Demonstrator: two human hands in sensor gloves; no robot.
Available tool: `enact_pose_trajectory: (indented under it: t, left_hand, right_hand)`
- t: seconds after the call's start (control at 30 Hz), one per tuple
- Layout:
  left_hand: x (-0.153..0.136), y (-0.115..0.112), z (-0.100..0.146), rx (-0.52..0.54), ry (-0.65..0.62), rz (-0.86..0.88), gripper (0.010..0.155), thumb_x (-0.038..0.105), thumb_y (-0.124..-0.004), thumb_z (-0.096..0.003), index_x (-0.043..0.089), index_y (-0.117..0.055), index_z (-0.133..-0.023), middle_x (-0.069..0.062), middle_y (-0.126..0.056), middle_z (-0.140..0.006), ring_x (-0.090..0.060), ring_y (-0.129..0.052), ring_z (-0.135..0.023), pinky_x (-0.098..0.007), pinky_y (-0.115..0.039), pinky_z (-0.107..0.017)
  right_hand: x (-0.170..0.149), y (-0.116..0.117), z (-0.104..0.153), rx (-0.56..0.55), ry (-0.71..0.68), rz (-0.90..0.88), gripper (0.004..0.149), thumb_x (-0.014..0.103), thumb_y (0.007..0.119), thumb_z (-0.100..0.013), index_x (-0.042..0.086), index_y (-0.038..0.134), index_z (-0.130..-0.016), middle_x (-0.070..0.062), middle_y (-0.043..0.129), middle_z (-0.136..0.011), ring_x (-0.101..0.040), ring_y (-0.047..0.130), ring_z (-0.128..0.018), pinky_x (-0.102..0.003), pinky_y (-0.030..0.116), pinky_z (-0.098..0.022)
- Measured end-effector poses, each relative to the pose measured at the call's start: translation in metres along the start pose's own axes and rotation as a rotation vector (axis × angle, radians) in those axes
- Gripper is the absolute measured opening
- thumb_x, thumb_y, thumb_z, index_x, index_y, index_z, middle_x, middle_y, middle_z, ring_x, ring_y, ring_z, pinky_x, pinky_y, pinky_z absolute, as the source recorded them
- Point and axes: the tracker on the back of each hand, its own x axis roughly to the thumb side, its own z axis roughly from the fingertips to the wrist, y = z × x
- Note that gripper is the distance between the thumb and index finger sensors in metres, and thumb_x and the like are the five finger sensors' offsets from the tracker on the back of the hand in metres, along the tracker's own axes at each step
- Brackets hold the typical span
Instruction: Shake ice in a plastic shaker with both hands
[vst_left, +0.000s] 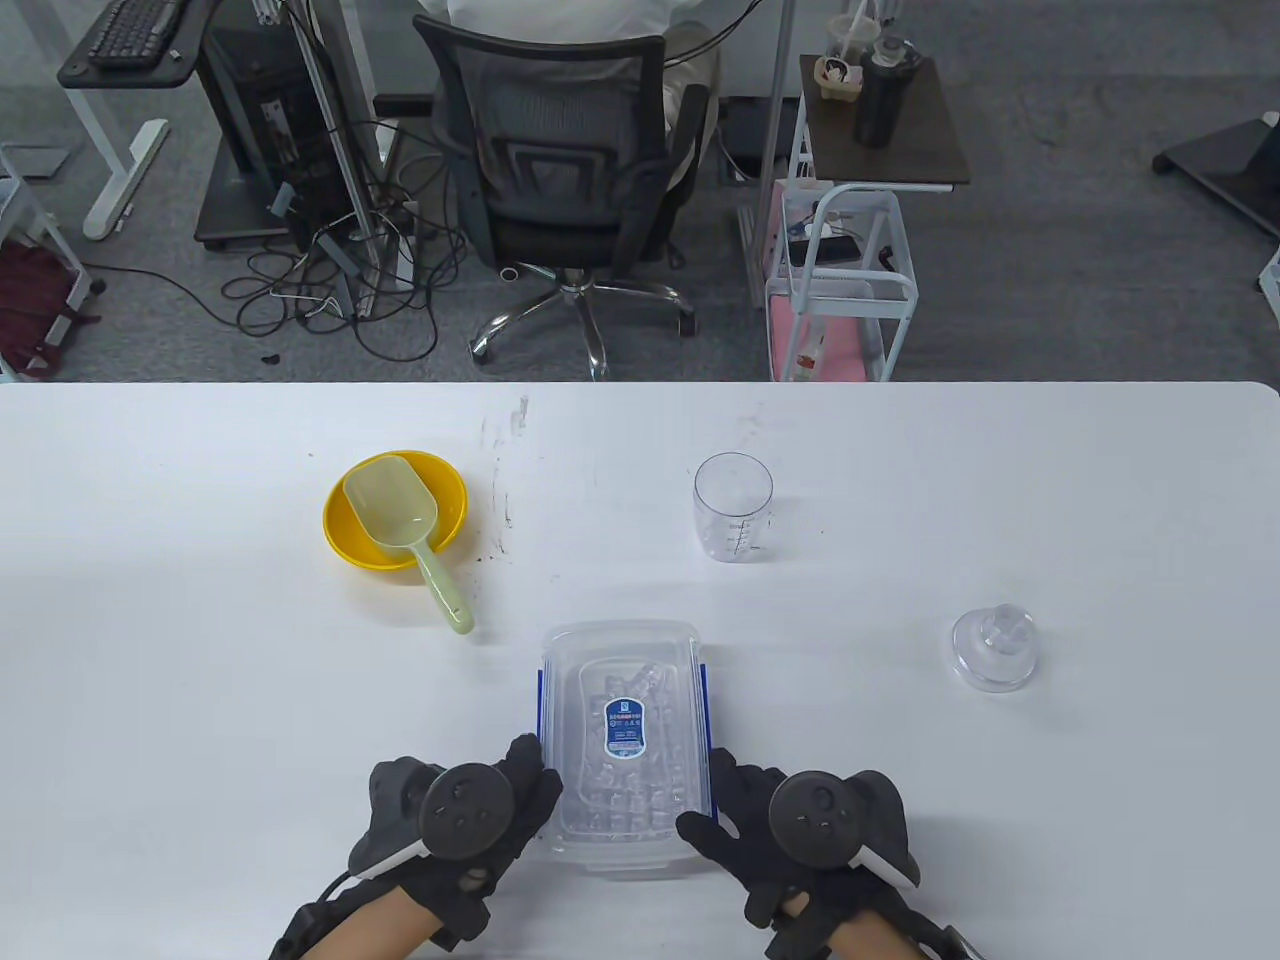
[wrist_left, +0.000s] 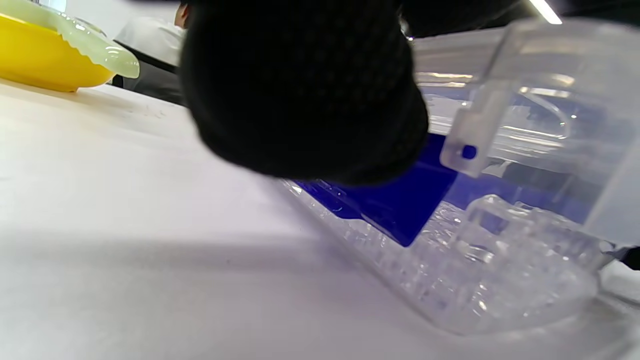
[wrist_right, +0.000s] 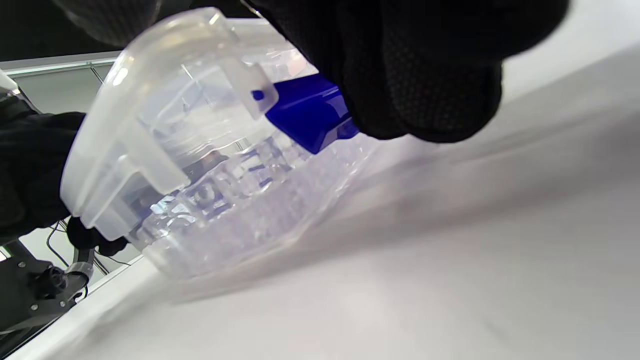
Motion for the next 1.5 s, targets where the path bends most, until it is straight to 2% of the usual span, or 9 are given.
enact_pose_trajectory:
  t: [0.57,0.93,0.97,1.03,1.13,1.2,1.23,1.37,1.5]
  left_hand:
    - [0.005,0.019,0.01,0.222,-0.096,0.116,0.065,0.046,-0.062,-0.0548,-0.007,-0.071,-0.091,-0.001,-0.105,-0.041,-0.01,-0.104,-0.013,-0.017,-0.088,-0.005]
    - [0.016,0.02,0.016,0.314,-0.211,0.085,0.07,0.05,-0.064,-0.0544,-0.006,-0.064,-0.097,-0.005,-0.104,-0.048,-0.014,-0.105,-0.021,-0.02,-0.09,-0.011]
    - [0.017,0.02,0.017,0.321,-0.224,0.072,0.071,0.051,-0.064,-0.0542,-0.006,-0.062,-0.097,-0.004,-0.104,-0.049,-0.014,-0.105,-0.021,-0.02,-0.09,-0.012]
    - [0.02,0.018,0.017,0.322,-0.232,0.05,0.072,0.052,-0.063,-0.0542,-0.006,-0.061,-0.098,-0.005,-0.104,-0.051,-0.015,-0.106,-0.023,-0.021,-0.09,-0.013]
    - [0.02,0.016,0.016,0.303,-0.233,0.035,0.072,0.053,-0.064,-0.0541,-0.003,-0.06,-0.1,-0.006,-0.103,-0.053,-0.016,-0.106,-0.025,-0.023,-0.09,-0.015]
    - [0.021,0.016,0.014,0.267,-0.209,-0.008,0.073,0.053,-0.064,-0.0539,-0.002,-0.059,-0.101,-0.009,-0.103,-0.055,-0.019,-0.106,-0.027,-0.025,-0.09,-0.016]
    - [0.021,0.017,0.013,0.213,-0.168,-0.066,0.075,0.054,-0.064,-0.0536,-0.002,-0.058,-0.102,-0.01,-0.103,-0.057,-0.022,-0.106,-0.03,-0.027,-0.091,-0.018]
    - [0.02,0.011,0.011,-0.025,0.004,-0.232,0.095,0.07,-0.058,-0.0492,-0.006,-0.046,-0.104,-0.014,-0.101,-0.065,-0.025,-0.106,-0.038,-0.031,-0.091,-0.024]
    - [0.016,-0.003,0.007,-0.208,0.081,-0.139,0.097,0.069,-0.058,-0.049,-0.01,-0.042,-0.103,-0.02,-0.1,-0.066,-0.031,-0.106,-0.038,-0.035,-0.091,-0.025]
  right_hand:
    - [-0.004,-0.023,0.007,-0.17,-0.066,-0.209,0.113,0.072,0.079,-0.019,-0.006,0.057,-0.096,-0.021,0.087,-0.077,-0.036,0.091,-0.05,-0.029,0.083,-0.023]
    - [-0.027,-0.027,0.006,-0.054,0.012,-0.852,0.087,0.047,0.09,-0.027,0.0,0.067,-0.095,-0.008,0.094,-0.07,-0.022,0.098,-0.044,-0.019,0.086,-0.019]
    - [-0.028,-0.028,0.005,-0.048,-0.013,-0.892,0.06,0.04,0.077,-0.048,0.004,0.069,-0.095,-0.005,0.094,-0.069,-0.022,0.097,-0.044,-0.019,0.086,-0.02]
    - [-0.029,-0.029,0.005,-0.047,-0.032,-0.939,0.058,0.04,0.077,-0.048,0.006,0.071,-0.095,-0.004,0.094,-0.068,-0.021,0.097,-0.043,-0.017,0.086,-0.02]
    - [-0.028,-0.034,0.006,-0.088,-0.078,-0.976,0.055,0.038,0.078,-0.048,0.009,0.074,-0.094,-0.004,0.094,-0.066,-0.022,0.095,-0.041,-0.016,0.085,-0.02]
    - [-0.029,-0.041,0.007,-0.106,-0.102,-1.008,0.076,0.046,0.089,-0.027,0.011,0.074,-0.093,-0.004,0.093,-0.065,-0.022,0.094,-0.04,-0.015,0.084,-0.019]
    - [-0.031,-0.046,0.009,-0.125,-0.099,-1.037,0.076,0.046,0.089,-0.028,0.011,0.074,-0.093,-0.005,0.092,-0.065,-0.022,0.093,-0.041,-0.015,0.083,-0.02]
    - [-0.043,-0.074,0.022,-0.335,-0.103,-0.994,0.078,0.047,0.09,-0.027,0.01,0.074,-0.093,-0.006,0.091,-0.063,-0.022,0.091,-0.038,-0.014,0.081,-0.018]
    - [-0.052,-0.1,0.038,-0.563,-0.047,-0.833,0.083,0.048,0.095,-0.021,0.005,0.076,-0.09,-0.008,0.092,-0.057,-0.021,0.09,-0.031,-0.014,0.079,-0.013]
